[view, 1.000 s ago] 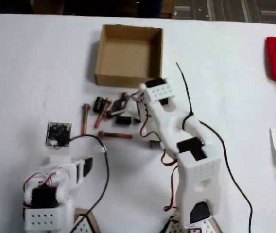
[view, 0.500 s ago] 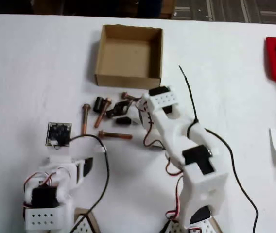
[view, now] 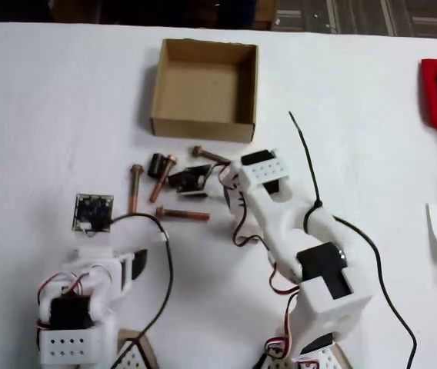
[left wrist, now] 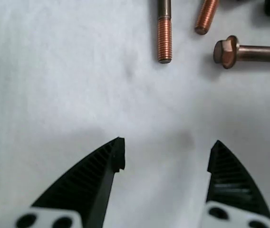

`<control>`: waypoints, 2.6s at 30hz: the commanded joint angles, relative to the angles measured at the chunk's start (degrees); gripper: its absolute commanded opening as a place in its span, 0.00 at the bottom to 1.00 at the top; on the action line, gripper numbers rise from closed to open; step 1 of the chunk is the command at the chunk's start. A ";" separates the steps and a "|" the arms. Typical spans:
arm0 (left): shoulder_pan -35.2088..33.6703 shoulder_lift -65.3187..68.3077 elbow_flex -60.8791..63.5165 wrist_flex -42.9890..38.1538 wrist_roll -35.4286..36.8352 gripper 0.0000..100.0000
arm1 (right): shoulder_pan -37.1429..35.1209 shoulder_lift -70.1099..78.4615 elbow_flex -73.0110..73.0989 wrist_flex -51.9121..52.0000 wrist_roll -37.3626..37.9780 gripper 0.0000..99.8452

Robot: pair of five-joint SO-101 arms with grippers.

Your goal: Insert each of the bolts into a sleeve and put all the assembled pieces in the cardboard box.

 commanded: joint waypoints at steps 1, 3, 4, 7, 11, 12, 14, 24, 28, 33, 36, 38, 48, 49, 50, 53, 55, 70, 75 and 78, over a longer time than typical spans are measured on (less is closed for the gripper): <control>-0.53 -1.14 1.01 0.18 0.44 0.30 | -1.10 0.04 -0.44 -1.54 -2.90 0.24; -0.53 -1.14 1.01 0.18 0.44 0.30 | -1.10 0.75 -0.79 -1.98 -5.10 0.28; -0.53 -1.14 1.01 0.18 0.44 0.30 | -1.27 1.27 -0.97 -1.89 -5.71 0.30; -0.53 -1.14 1.01 0.18 0.44 0.30 | -1.36 2.86 -3.16 -0.48 -6.59 0.32; -0.53 -1.14 1.01 0.18 0.44 0.30 | -1.36 4.53 -5.10 0.84 -6.59 0.32; -0.53 -1.14 1.01 0.18 0.44 0.30 | -1.36 4.88 -5.54 1.45 -6.59 0.31; -0.53 -1.14 1.01 0.18 0.44 0.30 | -0.92 5.49 -6.59 3.12 -6.15 0.30; -0.53 -1.14 1.01 0.18 0.44 0.30 | 1.89 6.90 -7.91 6.64 -6.07 0.28; -0.53 -1.14 1.01 0.18 0.44 0.30 | 1.89 7.16 -7.65 8.13 -6.15 0.28; -0.53 -1.14 1.01 0.18 0.44 0.30 | 0.57 9.54 -7.65 11.82 -5.54 0.23; -0.53 -1.14 1.01 0.18 0.44 0.30 | 0.48 9.80 -8.79 12.18 -4.84 0.13; -0.53 -1.14 1.01 0.18 0.44 0.30 | 0.57 10.33 -9.14 13.49 -4.84 0.08; -0.53 -1.14 1.01 0.18 0.44 0.30 | 1.01 8.66 -12.31 14.37 -5.36 0.02; -0.53 -1.14 1.01 0.18 0.44 0.30 | 1.27 7.60 -12.75 14.37 -6.77 0.02; -0.53 -1.14 1.01 0.18 0.44 0.30 | 1.71 6.02 -13.10 14.37 -8.44 0.02; -0.53 -1.14 1.01 0.18 0.44 0.30 | 2.24 -1.45 -12.84 13.23 -11.60 0.02; -0.53 -1.14 1.01 0.18 0.44 0.30 | 2.24 -7.34 -11.87 12.70 -12.75 0.02; -0.53 -1.14 1.01 0.18 0.44 0.30 | 1.01 -6.29 4.48 -7.34 -20.22 0.03; -0.53 -1.14 1.01 0.18 0.44 0.30 | 0.22 0.31 -1.93 -3.74 -24.00 0.11; -0.53 -1.14 1.01 0.18 0.44 0.30 | -0.04 0.84 -5.36 -1.27 -24.70 0.20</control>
